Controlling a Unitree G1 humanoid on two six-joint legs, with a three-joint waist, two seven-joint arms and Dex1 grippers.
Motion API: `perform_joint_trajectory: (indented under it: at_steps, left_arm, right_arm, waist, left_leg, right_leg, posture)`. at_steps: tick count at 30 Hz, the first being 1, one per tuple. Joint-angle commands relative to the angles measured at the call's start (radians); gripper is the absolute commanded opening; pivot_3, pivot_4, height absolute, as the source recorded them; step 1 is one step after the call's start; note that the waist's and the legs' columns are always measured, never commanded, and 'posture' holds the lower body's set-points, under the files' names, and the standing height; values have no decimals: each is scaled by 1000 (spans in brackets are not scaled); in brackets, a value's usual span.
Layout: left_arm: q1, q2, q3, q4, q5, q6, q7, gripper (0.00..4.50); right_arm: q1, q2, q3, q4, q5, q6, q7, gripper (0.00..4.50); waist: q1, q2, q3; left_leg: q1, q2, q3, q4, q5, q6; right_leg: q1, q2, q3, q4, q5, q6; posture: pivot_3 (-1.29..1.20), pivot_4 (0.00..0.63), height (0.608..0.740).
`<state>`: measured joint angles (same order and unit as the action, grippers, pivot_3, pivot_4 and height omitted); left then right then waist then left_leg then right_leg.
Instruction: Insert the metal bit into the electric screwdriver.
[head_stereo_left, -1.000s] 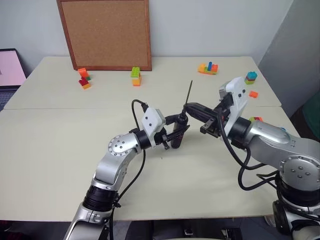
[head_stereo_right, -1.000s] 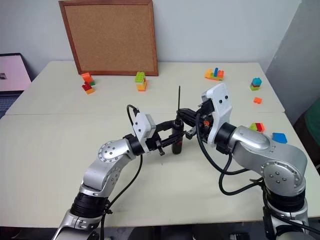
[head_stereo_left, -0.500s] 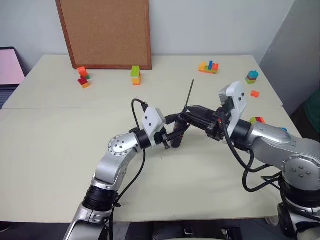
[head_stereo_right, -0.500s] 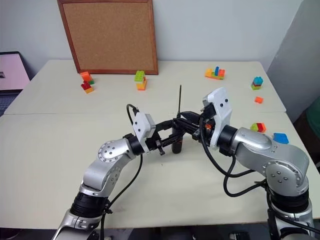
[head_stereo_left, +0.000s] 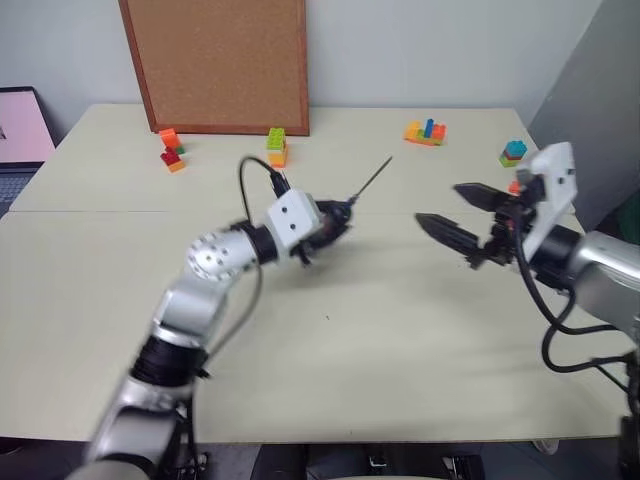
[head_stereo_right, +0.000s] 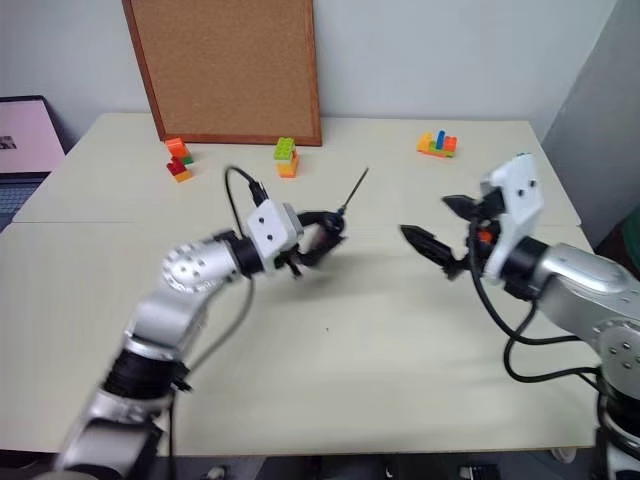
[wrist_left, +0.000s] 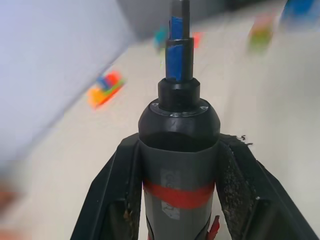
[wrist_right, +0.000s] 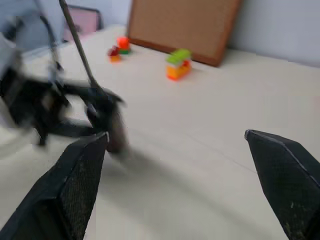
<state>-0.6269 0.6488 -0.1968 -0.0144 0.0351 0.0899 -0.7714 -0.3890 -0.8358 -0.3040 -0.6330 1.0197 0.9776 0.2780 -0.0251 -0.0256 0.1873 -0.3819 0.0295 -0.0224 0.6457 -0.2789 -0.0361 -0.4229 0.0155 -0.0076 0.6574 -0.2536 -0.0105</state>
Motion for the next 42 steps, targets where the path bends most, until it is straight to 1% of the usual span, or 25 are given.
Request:
perform_joint_trajectory:
  at_steps: [1,4,7,9,11,13,16,18,19,21,23,26,27,29,30,34,36,37,38,40,42]
  left_arm:
    - [-83,49,-112,115,159,-177,-55,1670]
    - [-140,42,-213,224,249,-250,-117,1670]
    - [-198,1,-304,359,338,-345,-131,1668]
    - [-231,-21,-347,435,390,-393,-124,1667]
    - [-275,-69,-398,550,444,-450,-109,1667]
    - [-304,-115,-424,648,471,-481,-98,1667]
    - [-329,-145,-433,736,501,-517,-82,1667]
    - [-333,-159,-427,764,503,-531,-83,2435]
    - [-333,-164,-423,770,498,-535,-89,2525]
    - [-330,-167,-412,765,480,-537,-114,2939]
    - [-326,-170,-390,748,457,-526,-128,3335]
    - [-298,-167,-324,680,361,-466,-204,3907]
    - [-284,-164,-298,646,322,-436,-233,4006]
    - [-253,-153,-220,549,227,-333,-274,4372]
    - [-237,-136,-183,497,184,-279,-302,4462]
    - [-181,-39,-50,329,68,-72,-357,4462]
    - [-137,31,90,221,-62,133,-376,4462]
    - [-114,59,136,167,-117,248,-388,4462]
    - [-88,79,178,113,-169,323,-396,4462]
    - [-30,121,237,14,-231,410,-395,4462]
    - [34,183,302,-75,-289,504,-408,4462]
  right_arm:
    - [18,-119,-15,-75,-53,-72,172,4500]
    - [51,-223,37,-93,-121,-102,291,4500]
    - [93,-294,100,-104,-210,-156,385,4500]
    - [109,-322,136,-105,-258,-180,421,4500]
    - [116,-320,177,-116,-294,-215,448,4500]
    - [114,-298,210,-125,-318,-230,448,4500]
    - [113,-278,231,-126,-349,-240,451,4500]
    - [113,-266,237,-126,-364,-242,449,4500]
    - [113,-262,238,-126,-369,-243,449,4500]
    - [115,-255,236,-127,-375,-243,447,4500]
    - [118,-247,234,-128,-383,-241,448,4500]
    - [118,-242,236,-125,-395,-240,452,4500]
    - [119,-242,236,-125,-400,-240,453,4500]
    - [118,-242,232,-119,-407,-242,457,4500]
    - [118,-241,228,-115,-410,-243,459,4500]
    - [129,-234,200,-93,-430,-254,465,4500]
    - [138,-224,174,-65,-435,-263,466,4500]
    - [144,-220,161,-56,-436,-268,467,4500]
    - [147,-216,150,-50,-436,-272,469,4500]
    - [158,-211,123,-42,-432,-279,478,4500]
    - [177,-212,87,-36,-426,-287,496,4500]
  waist:
    - [1,0,0]
    - [7,0,0]
    - [20,0,0]
    - [25,2,0]
    - [24,2,0]
    - [26,1,-1]
    - [33,3,-2]
    - [36,3,-2]
    - [35,3,-2]
    - [32,3,-2]
    - [30,3,-2]
    - [26,4,-2]
    - [26,4,-2]
    - [25,4,-2]
    - [25,4,-2]
    - [23,2,-1]
    - [22,2,-1]
    - [19,2,-1]
    - [17,2,-1]
    - [17,2,-1]
    - [18,2,-1]
  left_leg:
    - [0,0,1,0,0,0]
    - [-2,0,0,0,0,0]
    - [-5,0,0,1,0,0]
    - [-6,-1,0,1,0,0]
    - [-6,-1,1,1,0,0]
    - [-4,-1,0,2,0,0]
    - [-1,-1,0,2,0,1]
    - [2,-1,-1,4,0,1]
    - [2,-1,-1,4,0,1]
    - [3,-1,-1,5,0,1]
    - [3,-1,-1,8,0,1]
    - [3,0,-1,11,0,1]
    - [2,0,-1,12,0,1]
    - [1,0,-1,15,0,1]
    - [0,0,0,15,0,1]
    - [-2,0,-1,16,-1,1]
    - [-2,0,-1,16,-1,1]
    - [-2,0,-1,16,-1,1]
    - [-2,1,0,17,-1,1]
    - [-2,0,0,17,-1,1]
    - [-1,0,0,17,-1,1]
  right_leg:
    - [0,0,0,-1,0,0]
    - [0,-1,-1,-4,0,0]
    - [1,-1,-2,-8,0,0]
    - [1,-1,-2,-9,0,0]
    - [1,-1,-1,-9,0,0]
    - [2,-1,-2,-8,0,1]
    - [5,-1,-3,-8,1,2]
    - [10,-2,-4,-7,2,4]
    - [10,-2,-4,-8,2,4]
    - [14,-2,-4,-8,3,6]
    - [14,-2,-3,-7,3,6]
    - [14,-2,-4,-7,3,6]
    - [14,-2,-4,-7,3,6]
    - [13,-2,-3,-7,3,6]
    - [13,-2,-3,-7,3,6]
    - [10,-2,-2,-6,3,6]
    - [8,-2,-3,-1,3,6]
    - [7,-2,-2,1,3,5]
    - [6,-2,-2,2,3,5]
    - [4,-2,-2,6,3,5]
    - [4,-2,-2,7,3,5]
  posture:
    - [0,150,740]
    - [0,150,740]
    - [0,150,740]
    - [0,150,740]
    - [0,150,740]
    - [0,150,740]
    - [0,150,740]
    - [0,150,740]
    - [0,150,740]
    - [0,150,740]
    - [0,150,740]
    - [0,150,740]
    - [0,150,740]
    - [0,150,740]
    - [0,150,740]
    - [0,150,740]
    - [0,150,740]
    - [0,150,740]
    - [0,150,740]
    - [0,150,740]
    - [0,150,740]
